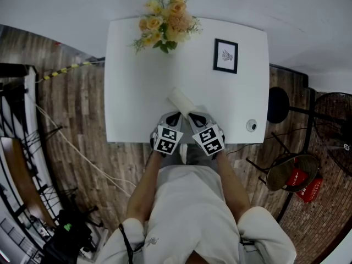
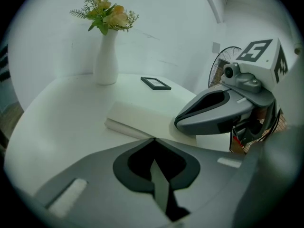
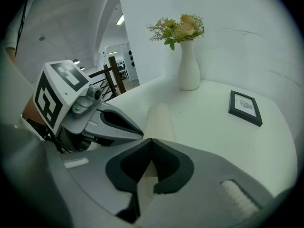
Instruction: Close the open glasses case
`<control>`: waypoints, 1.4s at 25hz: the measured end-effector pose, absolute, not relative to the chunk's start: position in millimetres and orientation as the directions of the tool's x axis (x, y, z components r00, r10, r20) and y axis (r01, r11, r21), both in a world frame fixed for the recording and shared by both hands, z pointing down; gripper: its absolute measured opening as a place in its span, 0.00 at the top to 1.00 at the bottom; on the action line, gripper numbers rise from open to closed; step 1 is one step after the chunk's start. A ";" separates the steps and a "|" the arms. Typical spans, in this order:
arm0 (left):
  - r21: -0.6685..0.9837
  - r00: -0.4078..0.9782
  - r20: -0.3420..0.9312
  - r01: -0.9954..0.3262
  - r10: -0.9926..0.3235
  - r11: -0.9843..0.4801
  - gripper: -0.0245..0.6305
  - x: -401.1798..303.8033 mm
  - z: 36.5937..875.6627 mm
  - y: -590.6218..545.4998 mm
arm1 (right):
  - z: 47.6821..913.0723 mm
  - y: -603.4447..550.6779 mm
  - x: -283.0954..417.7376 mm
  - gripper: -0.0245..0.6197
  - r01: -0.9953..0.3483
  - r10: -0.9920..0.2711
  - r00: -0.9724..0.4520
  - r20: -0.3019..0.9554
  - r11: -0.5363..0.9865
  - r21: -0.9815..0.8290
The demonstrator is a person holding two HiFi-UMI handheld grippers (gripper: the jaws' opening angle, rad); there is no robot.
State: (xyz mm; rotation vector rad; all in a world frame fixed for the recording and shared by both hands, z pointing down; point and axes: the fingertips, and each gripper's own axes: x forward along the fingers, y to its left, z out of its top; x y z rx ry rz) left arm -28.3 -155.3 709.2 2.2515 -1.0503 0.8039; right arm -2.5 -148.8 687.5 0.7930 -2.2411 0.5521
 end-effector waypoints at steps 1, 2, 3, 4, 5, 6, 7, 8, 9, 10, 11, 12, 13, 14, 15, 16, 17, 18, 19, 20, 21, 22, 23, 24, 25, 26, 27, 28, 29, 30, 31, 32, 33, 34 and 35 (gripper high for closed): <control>0.207 0.523 0.697 -0.801 -0.489 -0.562 0.93 -28.4 709.5 -155.3 | 688.1 -149.0 -2.8 0.96 -0.673 -0.381 -0.577 0.722 0.723 -0.157; 0.207 0.524 0.698 -0.800 -0.489 -0.563 0.93 -28.5 709.8 -155.5 | 688.6 -149.3 -2.8 0.96 -0.674 -0.383 -0.577 0.722 0.721 -0.157; 0.206 0.524 0.698 -0.800 -0.488 -0.564 0.93 -28.6 710.1 -155.7 | 689.0 -149.6 -2.8 0.96 -0.675 -0.384 -0.577 0.721 0.720 -0.157; 0.205 0.524 0.698 -0.799 -0.488 -0.565 0.93 -28.8 710.4 -155.7 | 689.3 -149.7 -3.0 0.96 -0.676 -0.385 -0.578 0.720 0.720 -0.158; 0.203 0.523 0.699 -0.799 -0.488 -0.566 0.93 -29.1 710.6 -155.7 | 689.5 -149.7 -3.1 0.96 -0.676 -0.386 -0.578 0.719 0.719 -0.158; 0.202 0.523 0.699 -0.799 -0.488 -0.567 0.93 -29.3 710.7 -155.7 | 689.6 -149.7 -3.1 0.96 -0.677 -0.387 -0.577 0.719 0.719 -0.157; 0.202 0.524 0.698 -0.798 -0.488 -0.568 0.93 -29.5 710.6 -155.6 | 689.6 -149.8 -3.1 0.96 -0.679 -0.389 -0.576 0.719 0.718 -0.156; 0.202 0.525 0.697 -0.797 -0.489 -0.569 0.93 -29.6 710.4 -155.5 | 689.6 -149.7 -3.1 0.96 -0.681 -0.391 -0.575 0.719 0.716 -0.155; 0.202 0.526 0.696 -0.797 -0.489 -0.569 0.93 -29.8 710.2 -155.3 | 689.5 -149.6 -3.0 0.96 -0.684 -0.394 -0.573 0.719 0.713 -0.154; 0.202 0.527 0.695 -0.796 -0.489 -0.570 0.93 -30.0 709.9 -155.0 | 689.2 -149.5 -2.8 0.96 -0.686 -0.397 -0.571 0.718 0.711 -0.154; 0.202 0.527 0.695 -0.796 -0.490 -0.570 0.93 -30.5 709.7 -154.9 | 689.0 -149.4 -2.6 0.96 -0.689 -0.399 -0.570 0.718 0.708 -0.153; 0.203 0.527 0.694 -0.797 -0.490 -0.569 0.93 -31.2 709.7 -154.8 | 688.9 -149.5 -2.4 0.96 -0.691 -0.402 -0.568 0.718 0.706 -0.152; 0.202 0.526 0.694 -0.798 -0.492 -0.568 0.93 -32.4 709.7 -154.9 | 688.6 -149.6 -2.4 0.96 -0.694 -0.404 -0.566 0.718 0.704 -0.151; 0.201 0.525 0.693 -0.799 -0.494 -0.567 0.93 -34.1 709.7 -155.2 | 688.0 -149.8 -2.3 0.96 -0.696 -0.407 -0.565 0.718 0.703 -0.148; 0.200 0.524 0.692 -0.801 -0.497 -0.565 0.93 -36.1 709.2 -155.8 | 686.8 -150.1 -1.9 0.96 -0.698 -0.412 -0.563 0.716 0.702 -0.145; 0.200 0.522 0.689 -0.803 -0.503 -0.561 0.93 -38.5 708.2 -156.9 | 685.0 -150.7 -1.3 0.96 -0.700 -0.419 -0.563 0.713 0.700 -0.141; 0.199 0.521 0.685 -0.807 -0.510 -0.557 0.93 -41.5 706.3 -158.3 | 682.3 -151.5 -0.4 0.96 -0.703 -0.427 -0.562 0.709 0.697 -0.137; 0.198 0.519 0.680 -0.810 -0.518 -0.551 0.93 -44.9 703.7 -160.0 | 678.7 -152.5 0.9 0.96 -0.708 -0.437 -0.560 0.704 0.694 -0.133; 0.198 0.517 0.674 -0.814 -0.528 -0.545 0.93 -48.4 700.1 -162.1 | 674.1 -153.9 2.5 0.96 -0.714 -0.450 -0.559 0.696 0.689 -0.128; 0.198 0.517 0.665 -0.818 -0.539 -0.540 0.93 -51.8 695.7 -164.7 | 668.6 -155.9 4.4 0.96 -0.720 -0.465 -0.558 0.687 0.683 -0.122; 0.197 0.517 0.654 -0.821 -0.552 -0.535 0.93 -55.0 690.3 -167.7 | 662.4 -158.4 6.5 0.96 -0.728 -0.483 -0.556 0.676 0.676 -0.116; 0.194 0.517 0.642 -0.824 -0.566 -0.532 0.93 -58.2 684.0 -170.9 | 655.6 -161.1 8.8 0.96 -0.736 -0.503 -0.554 0.664 0.668 -0.108; 0.191 0.517 0.629 -0.827 -0.581 -0.529 0.93 -61.3 676.9 -173.9 | 648.3 -163.8 11.3 0.96 -0.745 -0.523 -0.549 0.652 0.660 -0.098; 0.186 0.517 0.615 -0.829 -0.596 -0.527 0.93 -64.1 669.1 -176.7 | 640.5 -166.4 14.0 0.96 -0.753 -0.543 -0.543 0.641 0.652 -0.085; 0.180 0.517 0.600 -0.831 -0.610 -0.527 0.93 -66.7 660.7 -179.3 | 632.2 -169.0 16.4 0.96 -0.762 -0.565 -0.536 0.627 0.644 -0.071; 0.172 0.518 0.584 -0.831 -0.624 -0.529 0.93 -68.9 651.9 -181.7 | 623.8 -171.6 18.8 0.96 -0.770 -0.586 -0.530 0.613 0.636 -0.057; 0.164 0.520 0.568 -0.831 -0.638 -0.532 0.93 -70.7 642.6 -183.8 | 615.1 -173.9 21.1 0.96 -0.778 -0.606 -0.523 0.598 0.627 -0.045; 0.154 0.523 0.550 -0.830 -0.651 -0.536 0.93 -72.1 632.6 -185.7 | 605.4 -176.1 22.8 0.96 -0.785 -0.626 -0.518 0.583 0.618 -0.034; 0.144 0.527 0.530 -0.828 -0.664 -0.541 0.93 -73.1 621.7 -187.5 | 595.0 -178.1 24.3 0.96 -0.792 -0.643 -0.514 0.567 0.610 -0.026; 0.134 0.530 0.509 -0.827 -0.678 -0.546 0.93 -74.0 610.2 -189.4 | 584.7 -179.9 26.0 0.96 -0.798 -0.660 -0.511 0.551 0.603 -0.018; 0.123 0.534 0.487 -0.825 -0.691 -0.551 0.93 -74.9 598.4 -191.1 | 574.3 -181.2 27.6 0.96 -0.803 -0.676 -0.509 0.533 0.596 -0.010; 0.113 0.538 0.465 -0.824 -0.703 -0.556 0.93 -75.6 586.8 -192.6 | 563.3 -182.2 28.8 0.96 -0.806 -0.691 -0.509 0.513 0.592 -0.002; 0.104 0.542 0.445 -0.822 -0.713 -0.560 0.93 -76.2 575.5 -193.6 | 551.6 -182.7 29.6 0.96 -0.808 -0.706 -0.512 0.489 0.589 0.005; 0.095 0.545 0.426 -0.821 -0.722 -0.563 0.93 -76.8 564.8 -194.1 | 540.2 -182.4 30.4 0.96 -0.810 -0.720 -0.515 0.465 0.586 0.010; 0.087 0.547 0.409 -0.820 -0.730 -0.565 0.93 -77.4 554.8 -194.1 | 530.0 -181.5 31.4 0.96 -0.813 -0.732 -0.517 0.444 0.583 0.014</control>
